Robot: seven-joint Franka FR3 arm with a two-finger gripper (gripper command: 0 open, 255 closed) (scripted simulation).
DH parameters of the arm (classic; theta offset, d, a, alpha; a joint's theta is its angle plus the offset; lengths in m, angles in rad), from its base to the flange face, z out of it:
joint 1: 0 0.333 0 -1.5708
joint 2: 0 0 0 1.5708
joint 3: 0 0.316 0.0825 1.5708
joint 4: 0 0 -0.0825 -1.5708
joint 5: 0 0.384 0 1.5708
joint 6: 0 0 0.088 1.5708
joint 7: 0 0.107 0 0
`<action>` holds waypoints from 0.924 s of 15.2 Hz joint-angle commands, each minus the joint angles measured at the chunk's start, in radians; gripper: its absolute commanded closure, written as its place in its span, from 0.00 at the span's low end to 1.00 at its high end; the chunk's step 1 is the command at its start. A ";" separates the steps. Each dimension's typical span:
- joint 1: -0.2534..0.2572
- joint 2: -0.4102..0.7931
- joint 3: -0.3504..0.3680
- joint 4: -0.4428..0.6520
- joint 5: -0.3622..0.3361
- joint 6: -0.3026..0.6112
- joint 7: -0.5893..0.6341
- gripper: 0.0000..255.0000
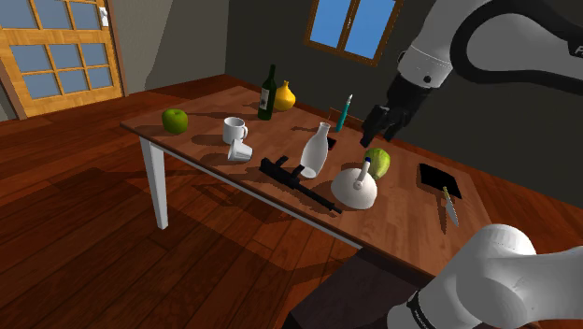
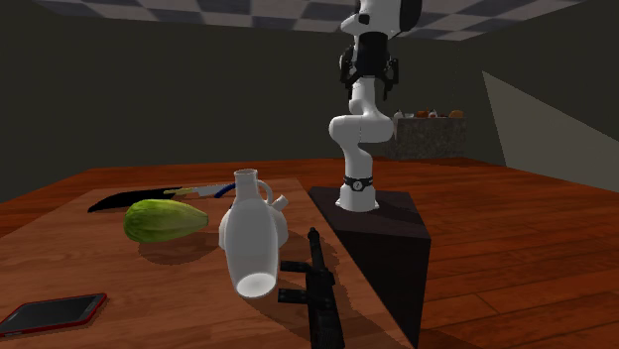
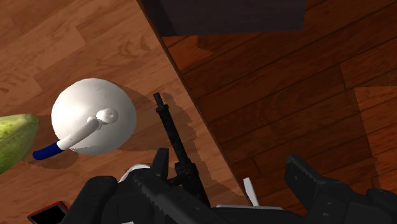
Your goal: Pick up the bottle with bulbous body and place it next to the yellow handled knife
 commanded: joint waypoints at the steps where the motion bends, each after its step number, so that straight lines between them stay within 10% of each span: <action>1: 0.000 0.000 0.000 0.000 0.000 0.000 0.000 0.00; 14: -0.052 0.413 -0.174 0.152 -0.033 0.263 -0.184 0.00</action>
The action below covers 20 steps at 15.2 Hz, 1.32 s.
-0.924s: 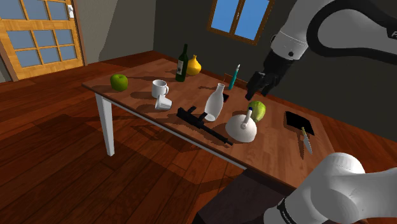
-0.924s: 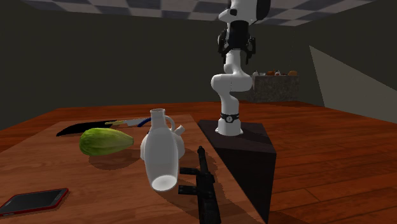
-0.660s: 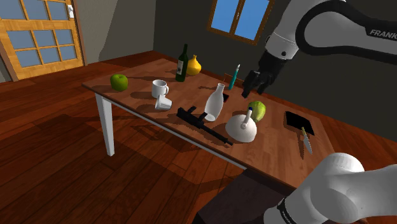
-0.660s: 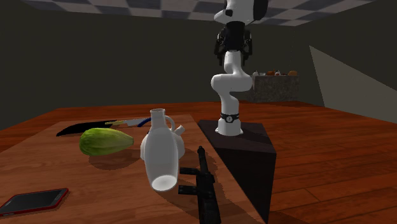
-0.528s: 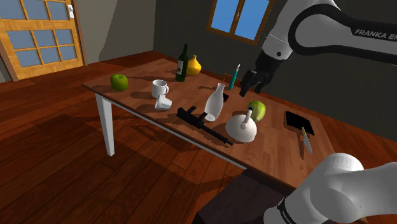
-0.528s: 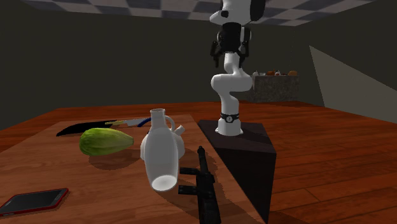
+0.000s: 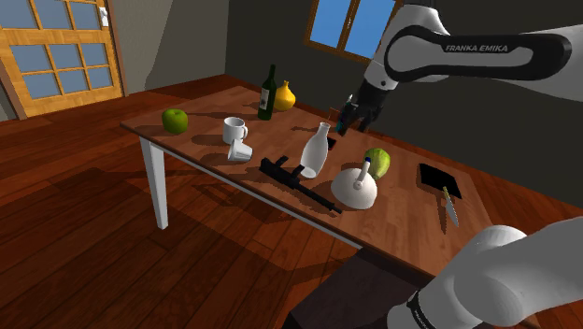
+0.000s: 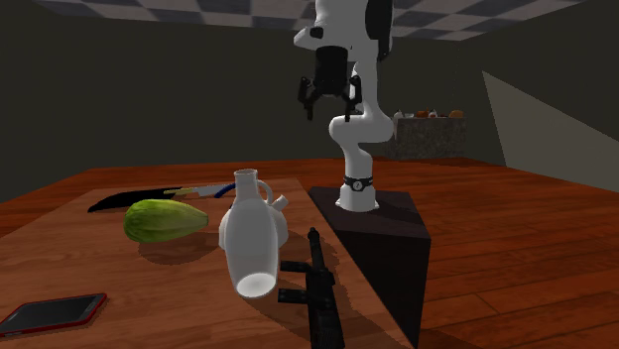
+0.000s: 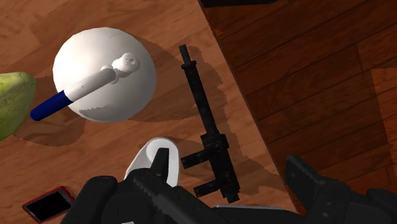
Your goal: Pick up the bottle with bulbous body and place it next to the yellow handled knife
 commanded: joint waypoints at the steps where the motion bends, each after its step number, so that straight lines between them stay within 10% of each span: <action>1: -0.005 0.072 -0.026 0.042 0.006 0.030 -0.032 0.00; 16: -0.076 0.647 -0.139 0.514 0.174 0.102 -0.274 0.00; 20: -0.079 0.668 -0.136 0.500 0.181 0.136 -0.279 0.00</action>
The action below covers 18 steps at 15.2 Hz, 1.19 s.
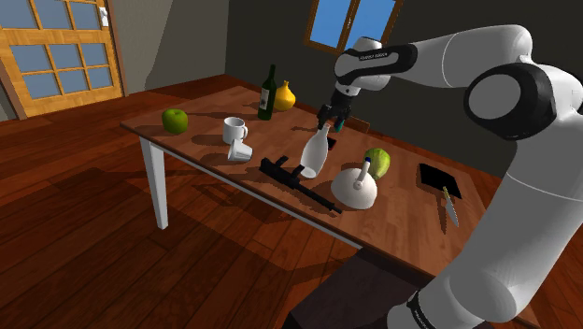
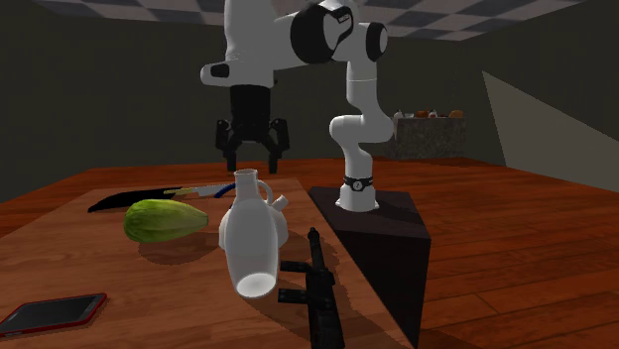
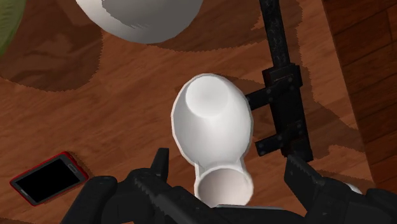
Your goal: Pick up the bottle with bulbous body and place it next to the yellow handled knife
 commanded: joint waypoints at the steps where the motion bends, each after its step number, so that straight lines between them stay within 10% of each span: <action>1: -0.002 0.013 0.001 -0.009 0.005 0.021 -0.005 0.00; 12: -0.002 0.033 0.004 -0.029 0.013 0.061 -0.010 0.00; 13: -0.002 0.033 0.004 -0.029 0.013 0.061 -0.010 1.00; 18: -0.002 0.033 0.003 -0.030 0.013 0.061 -0.010 1.00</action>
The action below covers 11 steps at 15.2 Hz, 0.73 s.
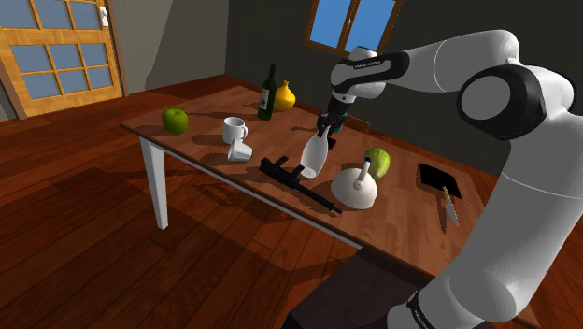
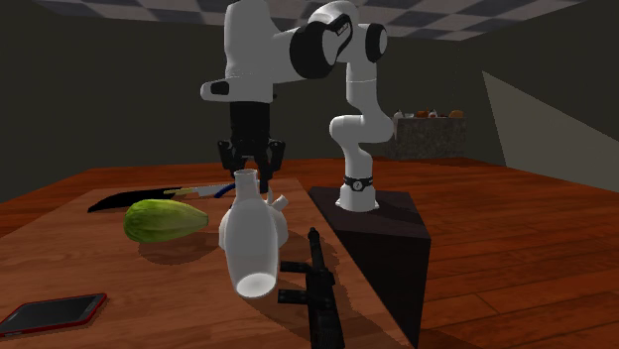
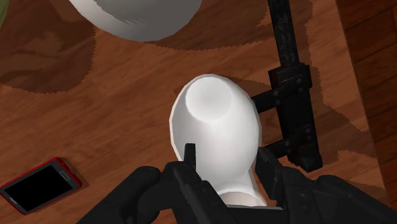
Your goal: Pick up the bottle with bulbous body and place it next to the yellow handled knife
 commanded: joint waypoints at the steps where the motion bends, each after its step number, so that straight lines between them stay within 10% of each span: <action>1: 0.000 0.000 0.000 0.000 0.000 0.000 0.000 1.00; 11: 0.001 -0.025 -0.003 0.061 -0.012 -0.085 0.011 1.00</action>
